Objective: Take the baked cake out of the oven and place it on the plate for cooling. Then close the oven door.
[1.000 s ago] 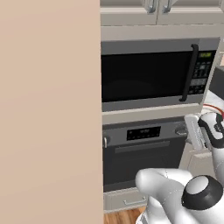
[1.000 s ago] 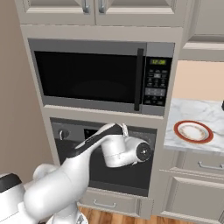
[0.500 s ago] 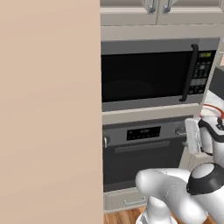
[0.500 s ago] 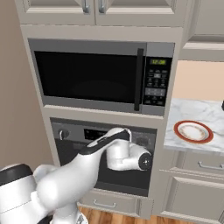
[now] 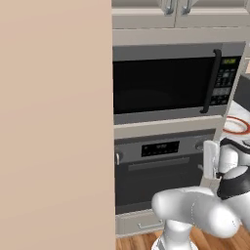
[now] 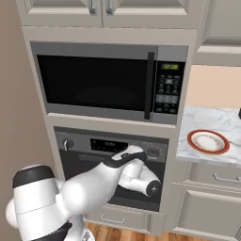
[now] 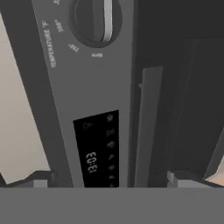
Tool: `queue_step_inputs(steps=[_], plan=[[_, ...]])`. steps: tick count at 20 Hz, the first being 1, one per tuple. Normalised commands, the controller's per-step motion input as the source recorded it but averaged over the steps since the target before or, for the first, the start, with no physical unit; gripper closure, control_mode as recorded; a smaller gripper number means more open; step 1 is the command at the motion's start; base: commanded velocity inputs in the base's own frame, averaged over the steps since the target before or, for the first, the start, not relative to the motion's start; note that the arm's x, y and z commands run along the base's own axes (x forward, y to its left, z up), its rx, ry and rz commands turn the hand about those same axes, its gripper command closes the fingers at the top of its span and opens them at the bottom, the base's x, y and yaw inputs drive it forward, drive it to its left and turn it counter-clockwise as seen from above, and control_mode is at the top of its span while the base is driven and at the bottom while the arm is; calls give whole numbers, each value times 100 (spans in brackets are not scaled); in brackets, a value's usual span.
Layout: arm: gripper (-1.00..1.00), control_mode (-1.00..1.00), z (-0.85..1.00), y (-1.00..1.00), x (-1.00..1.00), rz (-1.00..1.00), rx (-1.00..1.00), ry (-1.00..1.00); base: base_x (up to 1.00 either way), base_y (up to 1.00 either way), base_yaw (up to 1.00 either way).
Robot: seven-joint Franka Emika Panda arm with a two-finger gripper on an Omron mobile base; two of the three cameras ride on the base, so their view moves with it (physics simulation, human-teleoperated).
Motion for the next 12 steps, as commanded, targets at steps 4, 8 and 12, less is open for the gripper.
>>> queue_step_inputs(steps=[4,8,12], plan=[[-100,-100,-41,0,10,-4,5,-2,0,0,0],[-100,-100,-39,0,10,-4,5,-3,0,0,0],[-100,-100,-22,1,9,-7,3,-3,0,0,0]])
